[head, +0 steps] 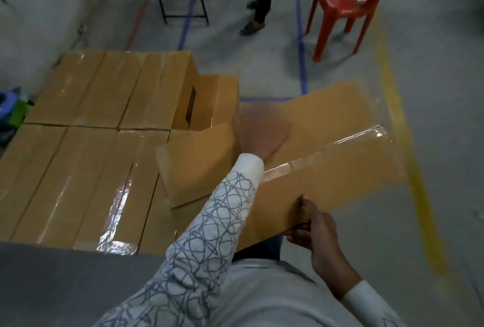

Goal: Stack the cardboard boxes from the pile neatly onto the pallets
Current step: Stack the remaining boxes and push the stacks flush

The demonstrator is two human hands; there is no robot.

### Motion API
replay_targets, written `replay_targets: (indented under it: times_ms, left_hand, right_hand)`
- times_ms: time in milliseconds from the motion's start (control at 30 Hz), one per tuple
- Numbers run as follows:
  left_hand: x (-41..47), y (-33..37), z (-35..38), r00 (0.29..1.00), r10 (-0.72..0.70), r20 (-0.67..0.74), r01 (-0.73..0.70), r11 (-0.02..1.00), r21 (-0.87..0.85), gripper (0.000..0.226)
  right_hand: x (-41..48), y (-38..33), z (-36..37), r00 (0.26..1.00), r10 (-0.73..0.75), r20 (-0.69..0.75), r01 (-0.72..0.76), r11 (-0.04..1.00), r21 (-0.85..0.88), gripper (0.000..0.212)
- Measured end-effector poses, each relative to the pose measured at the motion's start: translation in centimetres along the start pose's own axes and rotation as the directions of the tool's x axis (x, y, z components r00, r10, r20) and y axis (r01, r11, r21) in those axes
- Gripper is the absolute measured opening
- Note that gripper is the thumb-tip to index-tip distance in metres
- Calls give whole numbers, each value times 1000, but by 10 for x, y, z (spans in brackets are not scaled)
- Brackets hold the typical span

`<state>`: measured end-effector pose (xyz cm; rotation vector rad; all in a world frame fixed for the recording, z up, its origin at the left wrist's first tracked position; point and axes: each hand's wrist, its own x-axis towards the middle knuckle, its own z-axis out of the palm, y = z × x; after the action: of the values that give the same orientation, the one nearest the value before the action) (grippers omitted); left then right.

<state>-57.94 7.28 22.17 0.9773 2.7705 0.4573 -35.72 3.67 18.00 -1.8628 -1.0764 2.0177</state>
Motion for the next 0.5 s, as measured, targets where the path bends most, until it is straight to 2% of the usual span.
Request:
replay_targets:
  times_ms: [133, 300, 400, 500]
  left_hand:
    - [95, 13, 9, 996, -81, -21, 81, 997, -2, 64]
    - [212, 42, -9, 997, -76, -6, 76, 997, -10, 66]
    - [271, 54, -17, 997, -71, -44, 69, 997, -32, 65]
    - [330, 53, -17, 987, -156, -48, 153, 987, -47, 66]
  right_hand:
    - [74, -83, 24, 997, 73, 40, -70, 995, -74, 63]
    - [128, -186, 57, 985, 109, 135, -96, 990, -100, 62]
    - [164, -242, 75, 978, 102, 185, -78, 988, -131, 54]
    - [208, -296, 96, 977, 97, 190, -63, 982, -178, 47]
